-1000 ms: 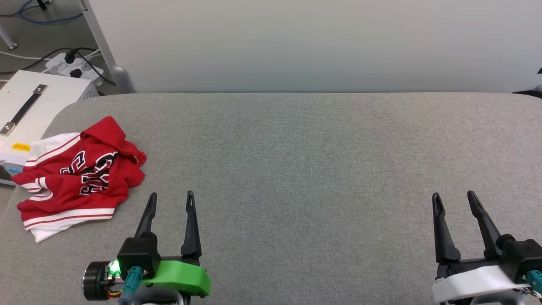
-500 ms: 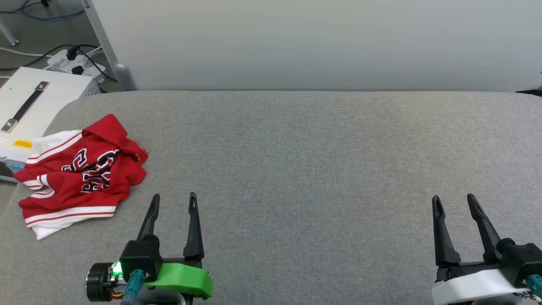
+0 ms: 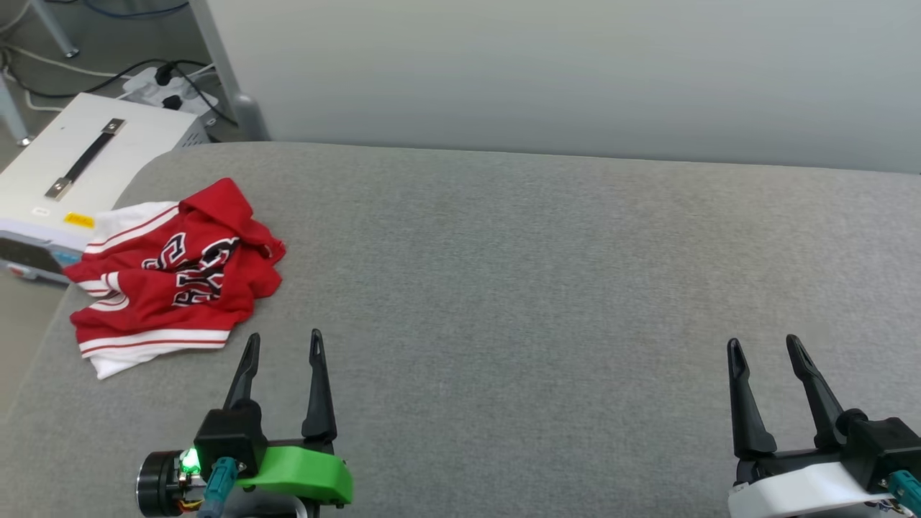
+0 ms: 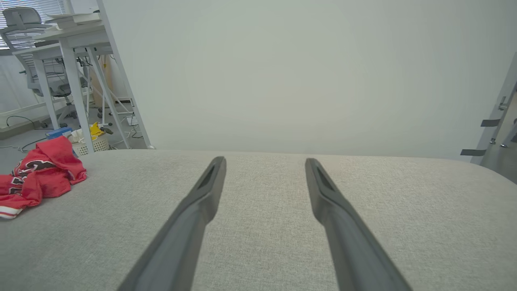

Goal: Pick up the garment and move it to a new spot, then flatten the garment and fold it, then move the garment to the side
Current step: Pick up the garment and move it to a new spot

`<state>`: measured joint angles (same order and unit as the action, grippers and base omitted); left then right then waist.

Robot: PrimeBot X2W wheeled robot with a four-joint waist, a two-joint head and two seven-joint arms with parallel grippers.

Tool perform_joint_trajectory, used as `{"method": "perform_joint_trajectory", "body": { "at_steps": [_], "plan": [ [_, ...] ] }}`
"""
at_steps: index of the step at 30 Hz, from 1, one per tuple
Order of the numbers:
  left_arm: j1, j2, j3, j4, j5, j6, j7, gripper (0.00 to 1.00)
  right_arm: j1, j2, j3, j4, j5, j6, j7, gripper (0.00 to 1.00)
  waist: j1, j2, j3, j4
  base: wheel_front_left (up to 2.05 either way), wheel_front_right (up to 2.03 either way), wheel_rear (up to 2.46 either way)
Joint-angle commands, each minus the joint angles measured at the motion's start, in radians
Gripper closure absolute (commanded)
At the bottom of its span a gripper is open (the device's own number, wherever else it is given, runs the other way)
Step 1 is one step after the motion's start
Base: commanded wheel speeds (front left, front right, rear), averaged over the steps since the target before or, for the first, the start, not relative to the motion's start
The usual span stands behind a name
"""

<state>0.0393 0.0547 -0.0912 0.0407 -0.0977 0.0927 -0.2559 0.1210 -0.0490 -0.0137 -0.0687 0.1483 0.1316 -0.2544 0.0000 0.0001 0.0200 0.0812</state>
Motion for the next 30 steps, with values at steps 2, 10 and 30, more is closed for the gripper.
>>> {"method": "perform_joint_trajectory", "body": {
  "at_steps": [2, 10, 30],
  "plan": [
    [-0.004, -0.005, 0.008, 0.001, -0.004, 0.007, -0.006, 0.00, 0.005, -0.001, 0.006, 0.000, -0.003, -0.001, -0.007, 0.00, 0.0000, -0.0001, 0.011, 0.048, 0.00, 0.00, 0.00],
    [-0.007, -0.005, 0.028, 0.000, -0.020, 0.018, -0.006, 0.00, -0.001, -0.001, 0.016, -0.005, -0.020, -0.001, -0.007, 0.00, 0.0000, -0.0001, 0.028, 0.155, 0.00, 0.00, 0.00],
    [-0.006, -0.005, 0.062, -0.003, -0.053, 0.033, -0.006, 0.00, -0.013, -0.001, 0.040, -0.011, -0.055, -0.001, -0.007, 0.00, 0.0000, -0.0001, 0.053, 0.402, 0.00, 0.00, 0.00]
  ]
}}
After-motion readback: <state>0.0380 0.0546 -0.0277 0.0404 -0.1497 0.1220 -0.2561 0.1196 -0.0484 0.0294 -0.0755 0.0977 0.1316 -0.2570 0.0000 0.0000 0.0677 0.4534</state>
